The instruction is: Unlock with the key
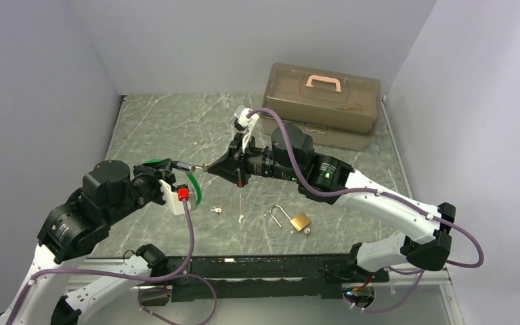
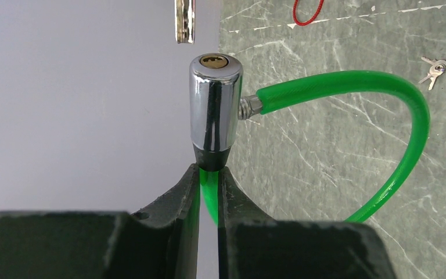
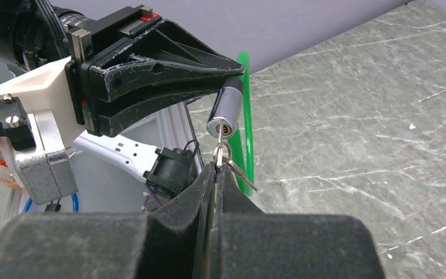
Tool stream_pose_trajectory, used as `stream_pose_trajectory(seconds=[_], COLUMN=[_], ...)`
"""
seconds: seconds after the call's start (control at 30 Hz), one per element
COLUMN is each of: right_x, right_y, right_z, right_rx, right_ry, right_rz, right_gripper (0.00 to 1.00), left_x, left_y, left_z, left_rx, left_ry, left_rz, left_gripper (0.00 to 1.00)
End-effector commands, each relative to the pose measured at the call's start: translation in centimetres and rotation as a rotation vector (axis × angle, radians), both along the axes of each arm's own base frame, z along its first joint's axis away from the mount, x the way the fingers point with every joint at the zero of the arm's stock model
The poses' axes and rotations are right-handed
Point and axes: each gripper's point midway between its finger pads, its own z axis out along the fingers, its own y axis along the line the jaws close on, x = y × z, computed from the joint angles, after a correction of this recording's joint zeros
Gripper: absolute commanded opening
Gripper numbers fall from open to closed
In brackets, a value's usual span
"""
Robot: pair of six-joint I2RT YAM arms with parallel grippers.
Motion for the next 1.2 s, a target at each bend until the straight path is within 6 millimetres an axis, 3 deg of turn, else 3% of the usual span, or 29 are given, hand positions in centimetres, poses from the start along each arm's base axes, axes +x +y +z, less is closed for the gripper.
stream_pose_trajectory(seconds=[0.0, 0.63, 1.17], right_x=[-0.2, 0.0, -0.7], right_y=[-0.1, 0.8, -0.2], right_z=[2.2, 1.4, 1.1], right_rx=[0.067, 0.050, 0.058], right_ry=[-0.027, -0.015, 0.005], right_rz=[0.006, 0.019, 0.023], right_gripper=[0.00, 0.00, 0.00], left_x=[0.2, -0.1, 0.0], left_y=[-0.6, -0.6, -0.5], left_z=[3.4, 3.9, 3.8], left_rx=[-0.084, -0.099, -0.094], left_ry=[-0.087, -0.088, -0.088], left_rz=[-0.014, -0.024, -0.015], left_gripper=[0.00, 0.00, 0.00])
